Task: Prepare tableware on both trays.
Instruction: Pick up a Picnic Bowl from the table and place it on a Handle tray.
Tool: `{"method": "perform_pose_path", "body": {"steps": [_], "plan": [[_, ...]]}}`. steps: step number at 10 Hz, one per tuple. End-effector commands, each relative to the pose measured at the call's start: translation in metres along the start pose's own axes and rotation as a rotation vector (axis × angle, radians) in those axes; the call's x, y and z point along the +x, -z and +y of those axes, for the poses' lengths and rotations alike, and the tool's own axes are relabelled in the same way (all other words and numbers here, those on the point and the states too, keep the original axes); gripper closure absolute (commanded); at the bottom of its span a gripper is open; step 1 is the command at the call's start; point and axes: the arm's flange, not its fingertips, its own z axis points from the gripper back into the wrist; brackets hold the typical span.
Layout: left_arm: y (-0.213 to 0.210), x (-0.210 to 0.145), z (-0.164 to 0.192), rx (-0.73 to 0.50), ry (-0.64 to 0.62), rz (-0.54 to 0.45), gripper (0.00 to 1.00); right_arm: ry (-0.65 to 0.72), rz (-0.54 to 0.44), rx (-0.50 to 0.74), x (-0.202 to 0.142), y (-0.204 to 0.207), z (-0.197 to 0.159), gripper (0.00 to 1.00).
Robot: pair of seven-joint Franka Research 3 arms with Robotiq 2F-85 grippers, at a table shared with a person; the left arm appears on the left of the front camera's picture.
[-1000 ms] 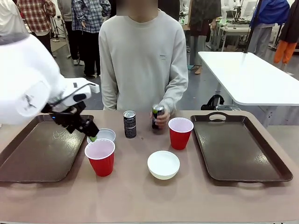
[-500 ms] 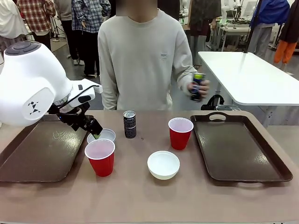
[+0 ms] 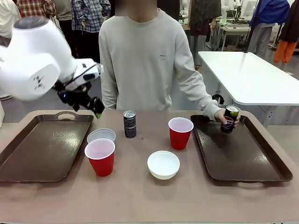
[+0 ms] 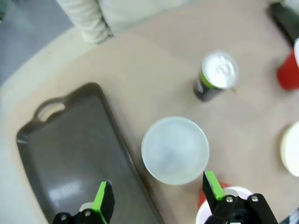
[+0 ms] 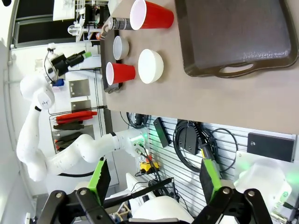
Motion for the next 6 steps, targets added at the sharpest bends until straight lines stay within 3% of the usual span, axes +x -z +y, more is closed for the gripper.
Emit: {"method": "perform_pose_path", "body": {"steps": [1, 5, 6], "plan": [[0.036, 0.056, -0.005, 0.05, -0.071, 0.111, 0.0, -0.015, 0.005, 0.018, 0.0, 0.0, 0.0, 0.0], [0.104, 0.055, 0.024, 0.078, -0.137, 0.359, 0.0, -0.015, 0.005, 0.018, 0.0, 0.0, 0.0, 0.0], [0.112, 0.049, 0.029, 0.059, -0.143, 0.381, 0.0, -0.015, 0.005, 0.018, 0.0, 0.0, 0.0, 0.0]]}}
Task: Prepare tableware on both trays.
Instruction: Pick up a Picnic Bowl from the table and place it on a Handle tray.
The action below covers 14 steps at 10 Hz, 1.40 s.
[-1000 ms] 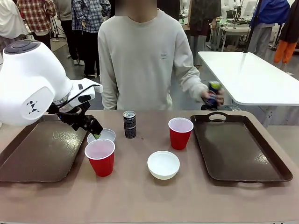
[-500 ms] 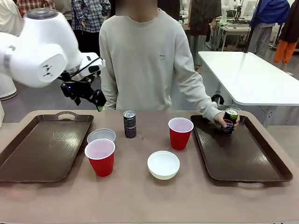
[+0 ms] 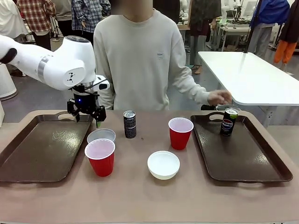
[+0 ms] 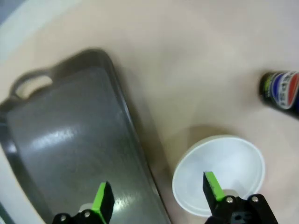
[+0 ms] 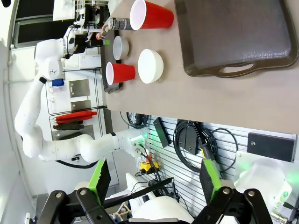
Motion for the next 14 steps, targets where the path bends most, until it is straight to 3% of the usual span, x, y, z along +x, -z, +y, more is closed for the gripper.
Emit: {"method": "perform_pose_path", "body": {"steps": [1, 6, 8, 9, 10, 11, 13, 14], "plan": [[-0.004, -0.003, 0.002, -0.021, -0.033, 0.037, 0.0, -0.016, 0.005, 0.018, 0.0, 0.0, 0.0, 0.0], [0.027, -0.038, 0.013, -0.147, 0.014, 0.045, 0.0, -0.016, 0.005, 0.018, 0.0, 0.0, 0.0, 0.0], [0.035, -0.037, 0.006, -0.202, 0.015, -0.018, 0.0, -0.016, 0.005, 0.018, 0.0, 0.0, 0.0, 0.0], [0.033, -0.037, 0.003, -0.216, 0.025, -0.043, 0.54, -0.016, 0.005, 0.018, 0.0, 0.0, 0.0, 0.0], [0.032, -0.037, -0.001, -0.217, 0.032, -0.057, 0.54, -0.016, 0.005, 0.018, 0.0, 0.0, 0.0, 0.0], [0.032, -0.037, -0.003, -0.212, 0.03, -0.061, 1.0, -0.016, 0.005, 0.018, 0.0, 0.0, 0.0, 0.0], [0.034, -0.036, -0.006, -0.198, 0.035, -0.048, 1.0, -0.016, 0.005, 0.018, 0.0, 0.0, 0.0, 0.0], [0.035, -0.036, -0.006, -0.193, 0.031, -0.039, 0.79, -0.016, 0.005, 0.018, 0.0, 0.0, 0.0, 0.0]]}}
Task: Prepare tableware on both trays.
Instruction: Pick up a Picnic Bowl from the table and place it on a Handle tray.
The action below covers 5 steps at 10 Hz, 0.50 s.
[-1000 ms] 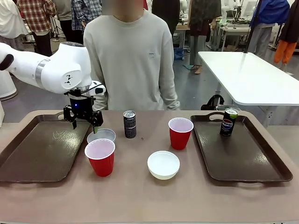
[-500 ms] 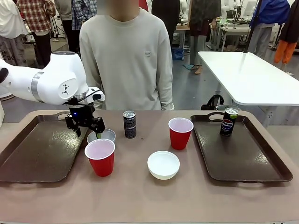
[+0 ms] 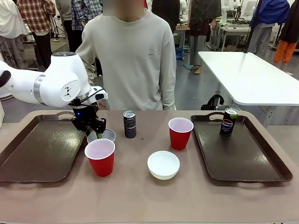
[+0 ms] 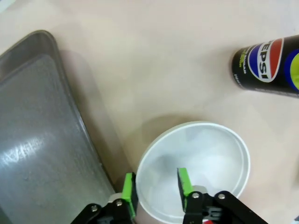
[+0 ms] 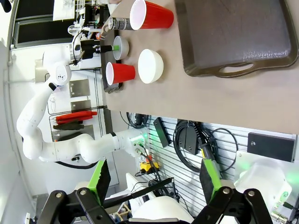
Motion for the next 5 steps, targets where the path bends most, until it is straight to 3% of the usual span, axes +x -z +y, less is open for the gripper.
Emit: {"method": "perform_pose_path", "body": {"steps": [1, 2, 5], "plan": [[0.002, -0.005, 0.002, 0.001, 0.011, 0.004, 0.88, -0.016, 0.005, 0.018, 0.0, 0.0, 0.0, 0.0], [-0.012, -0.015, 0.005, 0.03, 0.012, -0.042, 1.0, -0.016, 0.005, 0.018, 0.0, 0.0, 0.0, 0.0], [-0.117, -0.079, 0.051, -0.02, -0.024, -0.243, 1.0, -0.016, 0.005, 0.018, 0.0, 0.0, 0.0, 0.0]]}}
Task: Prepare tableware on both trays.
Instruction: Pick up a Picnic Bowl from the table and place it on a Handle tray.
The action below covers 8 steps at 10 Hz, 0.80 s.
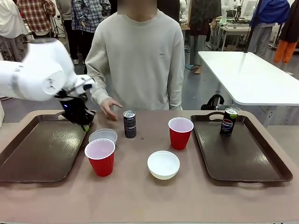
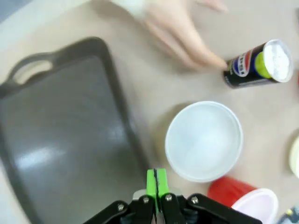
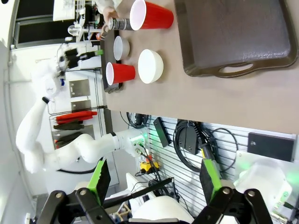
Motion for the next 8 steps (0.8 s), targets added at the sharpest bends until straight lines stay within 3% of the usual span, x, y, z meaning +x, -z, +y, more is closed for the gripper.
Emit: {"method": "perform_pose_path", "body": {"steps": [1, 4, 8], "plan": [[-0.053, -0.039, 0.036, -0.037, 0.001, -0.105, 1.0, -0.017, 0.004, 0.018, 0.0, 0.0, 0.0, 0.0], [-0.075, -0.061, 0.064, -0.097, -0.022, -0.158, 1.0, -0.017, 0.004, 0.018, 0.0, 0.0, 0.0, 0.0], [-0.06, -0.068, 0.068, -0.118, 0.017, -0.153, 1.0, -0.017, 0.004, 0.018, 0.0, 0.0, 0.0, 0.0]]}}
